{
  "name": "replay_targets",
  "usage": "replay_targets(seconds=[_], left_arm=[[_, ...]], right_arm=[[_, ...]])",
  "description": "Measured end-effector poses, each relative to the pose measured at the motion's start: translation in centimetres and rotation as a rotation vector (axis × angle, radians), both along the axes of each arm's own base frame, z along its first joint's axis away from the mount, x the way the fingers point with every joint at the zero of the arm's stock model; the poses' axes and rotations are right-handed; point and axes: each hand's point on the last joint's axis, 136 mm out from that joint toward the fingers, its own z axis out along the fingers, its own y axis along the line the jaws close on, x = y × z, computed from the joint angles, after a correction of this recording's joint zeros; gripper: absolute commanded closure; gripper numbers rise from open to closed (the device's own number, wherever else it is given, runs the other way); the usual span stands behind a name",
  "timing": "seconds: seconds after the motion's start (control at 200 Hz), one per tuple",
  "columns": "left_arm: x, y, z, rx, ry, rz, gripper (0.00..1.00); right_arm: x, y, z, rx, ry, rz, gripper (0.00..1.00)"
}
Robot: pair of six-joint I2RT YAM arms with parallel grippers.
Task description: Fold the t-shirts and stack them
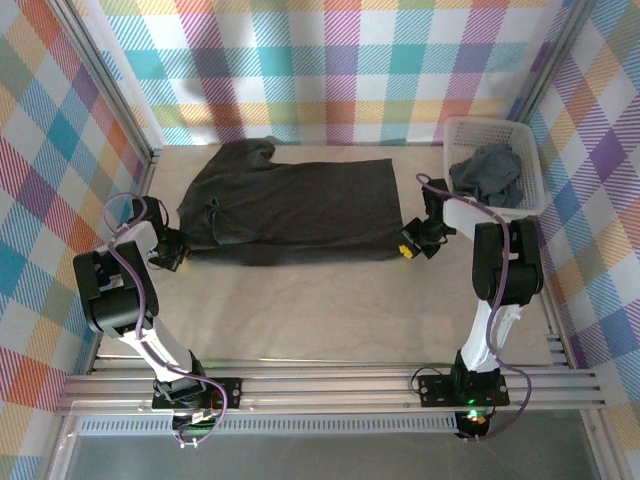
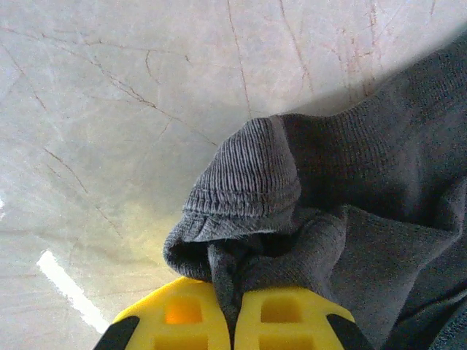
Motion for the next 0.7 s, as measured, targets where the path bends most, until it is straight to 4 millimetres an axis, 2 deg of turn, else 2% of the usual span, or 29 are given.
replay_targets(seconds=[0.13, 0.35, 0.48, 0.605, 0.7], left_arm=[[-0.3, 0.1, 0.4, 0.012, 0.019, -0.018, 1.0], [-1.6, -1.1, 0.1, -0.026, 0.046, -0.031, 1.0], [-3.4, -3.0, -0.7, -0.043, 0.082, -0.05, 1.0], [-5.8, -5.2, -1.1, -0.055, 0.128, -0.07, 1.0], [-7.2, -6.4, -1.0, -0.059, 0.146, -0.089, 1.0]], right_arm=[[1.1, -1.1, 1.4, -0.06, -0.043, 0.023, 1.0], [0.1, -1.8, 2.1, -0.076, -0.039, 0.038, 1.0], [-2.7, -3.0, 1.3, -0.105, 0.003, 0.018, 1.0], [-6.4, -5.6, 0.6, -0.137, 0.067, -0.048, 1.0], [-8.2, -6.9, 0.3, -0.137, 0.106, -0.089, 1.0]])
